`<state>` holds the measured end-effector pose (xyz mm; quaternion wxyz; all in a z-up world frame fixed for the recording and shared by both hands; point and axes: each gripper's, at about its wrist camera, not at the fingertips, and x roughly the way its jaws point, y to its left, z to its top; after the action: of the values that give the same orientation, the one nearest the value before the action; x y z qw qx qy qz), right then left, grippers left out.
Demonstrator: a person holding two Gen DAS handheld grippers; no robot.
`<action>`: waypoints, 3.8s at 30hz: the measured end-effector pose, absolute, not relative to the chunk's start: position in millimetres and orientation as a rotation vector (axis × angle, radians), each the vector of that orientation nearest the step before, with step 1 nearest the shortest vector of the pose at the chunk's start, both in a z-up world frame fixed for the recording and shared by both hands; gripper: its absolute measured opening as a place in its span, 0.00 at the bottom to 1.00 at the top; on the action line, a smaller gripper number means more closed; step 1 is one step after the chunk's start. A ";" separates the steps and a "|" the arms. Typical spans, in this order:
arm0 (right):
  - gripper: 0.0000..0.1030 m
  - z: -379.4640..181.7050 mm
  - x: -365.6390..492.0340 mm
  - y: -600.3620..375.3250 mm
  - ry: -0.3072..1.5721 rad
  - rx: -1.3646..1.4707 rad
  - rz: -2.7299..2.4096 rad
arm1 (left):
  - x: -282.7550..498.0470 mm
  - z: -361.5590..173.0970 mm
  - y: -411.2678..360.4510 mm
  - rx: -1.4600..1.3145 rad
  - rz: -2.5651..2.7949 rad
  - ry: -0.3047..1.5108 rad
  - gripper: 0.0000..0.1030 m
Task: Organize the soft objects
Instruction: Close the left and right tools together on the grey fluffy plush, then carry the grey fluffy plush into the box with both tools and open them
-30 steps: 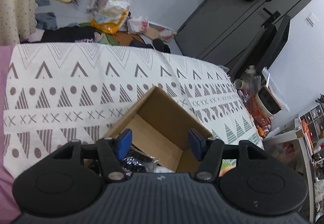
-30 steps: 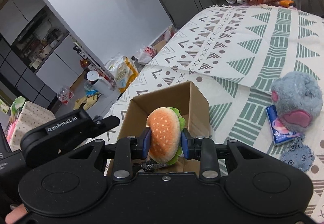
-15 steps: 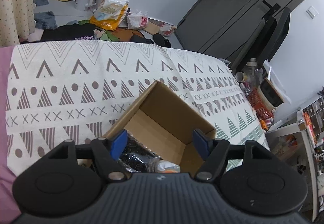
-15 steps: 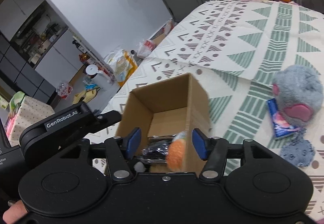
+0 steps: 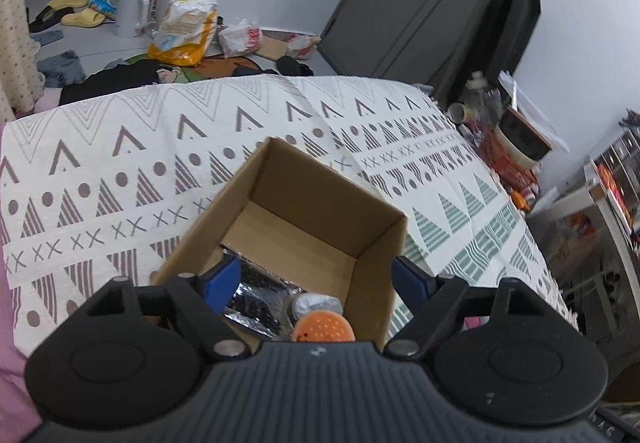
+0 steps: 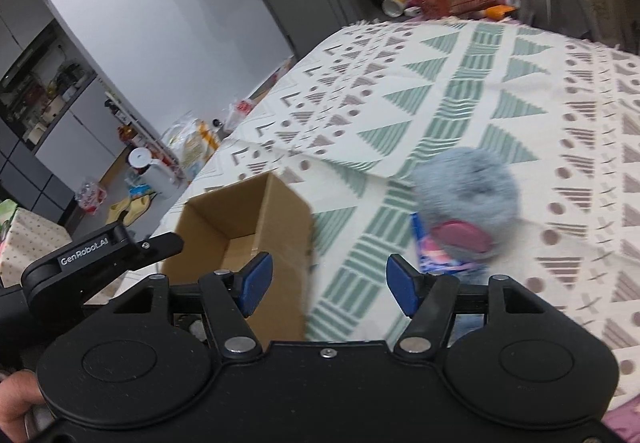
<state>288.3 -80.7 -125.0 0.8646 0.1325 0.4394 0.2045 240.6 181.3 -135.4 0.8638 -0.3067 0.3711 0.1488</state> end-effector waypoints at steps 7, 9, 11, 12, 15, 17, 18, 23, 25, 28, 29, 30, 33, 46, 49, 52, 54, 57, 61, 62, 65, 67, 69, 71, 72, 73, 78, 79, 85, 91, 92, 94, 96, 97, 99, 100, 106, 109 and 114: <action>0.65 -121.6 291.4 -119.5 0.899 0.248 0.386 | 243.5 -128.8 153.4 -0.514 0.296 0.762 0.79; 0.66 -122.8 292.5 -129.2 0.900 0.242 0.379 | 244.8 -126.3 146.4 -0.481 0.298 0.754 0.79; 0.66 -125.8 293.1 -137.5 0.901 0.234 0.373 | 247.6 -125.5 138.9 -0.460 0.282 0.755 0.79; 0.66 -129.0 293.4 -141.9 0.903 0.236 0.369 | 249.0 -125.3 134.7 -0.447 0.275 0.756 0.79; 0.67 -140.1 294.4 -153.1 0.916 0.270 0.356 | 251.8 -124.3 118.9 -0.386 0.254 0.748 0.79; 0.67 -147.6 295.1 -159.6 0.917 0.304 0.349 | 253.7 -124.6 108.7 -0.358 0.234 0.745 0.79; 0.67 -151.4 295.8 -162.3 0.917 0.317 0.346 | 254.8 -125.1 103.1 -0.347 0.220 0.745 0.79; 0.66 -164.4 299.1 -173.4 0.929 0.362 0.343 | 262.5 -129.5 78.5 -0.271 0.177 0.758 0.79; 0.66 -167.3 301.9 -177.3 0.929 0.379 0.343 | 265.9 -129.7 69.7 -0.250 0.161 0.758 0.79; 0.66 -172.6 307.6 -181.6 0.927 0.407 0.350 | 272.6 -128.3 59.8 -0.250 0.140 0.749 0.79; 0.66 -173.9 309.6 -182.3 0.922 0.411 0.351 | 274.8 -127.7 56.0 -0.251 0.128 0.744 0.79; 0.66 -174.9 311.7 -183.1 0.915 0.414 0.353 | 277.4 -127.4 51.6 -0.248 0.105 0.742 0.79; 0.66 -178.2 318.2 -186.9 0.907 0.440 0.353 | 287.0 -127.1 37.6 -0.225 0.050 0.738 0.79; 0.48 -211.6 348.3 -211.8 0.930 0.666 0.331 | 328.5 -144.4 -10.0 -0.116 -0.069 0.752 0.77; 0.48 -217.2 354.3 -216.4 0.918 0.701 0.320 | 336.8 -151.2 -15.0 -0.123 -0.091 0.768 0.76; 0.46 -224.6 360.2 -220.7 0.922 0.743 0.322 | 342.6 -155.7 -20.3 -0.115 -0.104 0.759 0.75; 0.46 -230.0 363.8 -221.5 0.929 0.760 0.326 | 347.9 -161.3 -22.0 -0.129 -0.110 0.772 0.71; 0.45 -236.0 366.7 -221.4 0.934 0.769 0.326 | 350.5 -171.5 -21.2 -0.180 -0.131 0.793 0.68; 0.45 -241.7 369.6 -223.0 0.930 0.795 0.333 | 351.1 -186.9 -24.9 -0.194 -0.132 0.840 0.51; 0.45 -242.0 369.4 -222.5 0.930 0.794 0.337 | 351.6 -190.5 -23.9 -0.209 -0.131 0.850 0.48; 0.45 -242.6 368.7 -219.2 0.927 0.781 0.352 | 351.8 -197.5 -16.6 -0.278 -0.132 0.864 0.40; 0.45 -242.6 369.3 -217.5 0.929 0.778 0.359 | 350.8 -196.1 -14.3 -0.286 -0.127 0.863 0.38; 0.45 -242.6 369.9 -215.4 0.931 0.770 0.364 | 348.9 -195.5 -10.6 -0.307 -0.118 0.867 0.37; 0.45 -242.6 369.6 -212.9 0.934 0.756 0.367 | 347.2 -195.9 -6.5 -0.340 -0.112 0.871 0.36; 0.45 -242.8 368.8 -211.6 0.937 0.749 0.367 | 346.4 -195.8 -5.0 -0.354 -0.113 0.873 0.34; 0.44 -242.8 368.3 -210.7 0.940 0.745 0.370 | 345.6 -195.8 -3.7 -0.363 -0.114 0.873 0.30; 0.24 -238.7 364.8 -205.7 0.947 0.721 0.403 | 341.3 -188.9 1.0 -0.388 -0.122 0.858 0.26; 0.18 -238.1 364.0 -205.1 0.947 0.721 0.410 | 340.4 -186.7 2.3 -0.397 -0.129 0.854 0.24; 0.09 -226.7 353.2 -199.5 0.917 0.671 0.423 | 328.4 -177.4 1.8 -0.384 -0.133 0.830 0.23; 0.06 -212.1 341.2 -196.6 0.886 0.665 0.421 | 316.0 -165.2 8.2 -0.406 -0.128 0.813 0.23; 0.05 -209.2 339.1 -195.8 0.881 0.662 0.417 | 313.7 -163.0 8.7 -0.404 -0.131 0.809 0.23; 0.04 -202.2 332.5 -194.2 0.863 0.655 0.409 | 309.2 -158.0 10.2 -0.407 -0.134 0.805 0.23; 0.04 -195.3 328.6 -192.9 0.848 0.655 0.405 | 304.6 -153.1 13.0 -0.422 -0.134 0.803 0.23; 0.04 -191.1 326.6 -192.2 0.839 0.652 0.405 | 302.5 -150.4 14.8 -0.432 -0.136 0.799 0.23; 0.03 -183.4 323.6 -190.2 0.824 0.647 0.410 | 298.3 -143.5 17.9 -0.434 -0.141 0.785 0.23; 0.03 -179.5 322.0 -188.3 0.817 0.640 0.410 | 296.2 -140.6 19.2 -0.434 -0.139 0.780 0.23; 0.03 -160.7 313.8 -176.3 0.781 0.602 0.417 | 284.5 -123.1 29.3 -0.455 -0.141 0.741 0.22; 0.02 -153.0 311.0 -169.3 0.770 0.578 0.406 | 280.9 -118.7 35.3 -0.474 -0.141 0.733 0.22; 0.02 -141.9 309.5 -156.0 0.762 0.562 0.411 | 275.7 -111.6 46.6 -0.497 -0.136 0.708 0.22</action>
<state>309.5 -156.0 -141.9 0.8698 0.2687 0.3642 0.1963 275.7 46.6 -111.6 0.9057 -0.2406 0.3428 -0.0657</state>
